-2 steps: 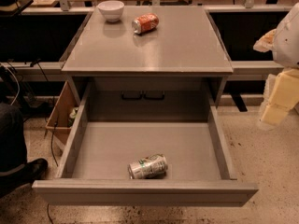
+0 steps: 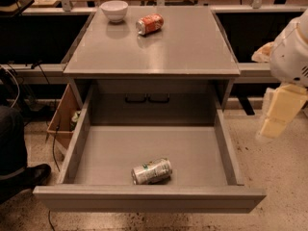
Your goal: Pick 7up can from top drawer and place on counter
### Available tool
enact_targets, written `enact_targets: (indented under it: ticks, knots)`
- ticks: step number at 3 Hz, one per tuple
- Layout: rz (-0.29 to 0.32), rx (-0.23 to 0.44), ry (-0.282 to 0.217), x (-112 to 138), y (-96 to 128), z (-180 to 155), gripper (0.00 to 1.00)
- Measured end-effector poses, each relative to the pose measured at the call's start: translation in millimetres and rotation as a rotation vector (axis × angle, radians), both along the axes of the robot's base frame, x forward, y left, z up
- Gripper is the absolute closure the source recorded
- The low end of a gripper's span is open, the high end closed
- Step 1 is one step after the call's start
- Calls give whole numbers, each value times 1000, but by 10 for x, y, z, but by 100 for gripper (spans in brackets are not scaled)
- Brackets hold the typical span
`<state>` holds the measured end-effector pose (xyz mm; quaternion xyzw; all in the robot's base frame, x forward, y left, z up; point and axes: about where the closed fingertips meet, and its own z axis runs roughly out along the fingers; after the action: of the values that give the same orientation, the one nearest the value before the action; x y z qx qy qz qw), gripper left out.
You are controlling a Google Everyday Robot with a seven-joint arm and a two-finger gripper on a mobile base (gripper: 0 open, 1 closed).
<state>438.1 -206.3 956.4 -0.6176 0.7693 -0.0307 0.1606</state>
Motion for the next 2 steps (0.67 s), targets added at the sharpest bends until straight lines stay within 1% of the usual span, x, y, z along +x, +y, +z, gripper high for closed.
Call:
enact_targets:
  ticks: [1,2]
  knots:
    - [67,25,7,27,168,-407,0]
    - [154,93,28,124,453,-1050,0]
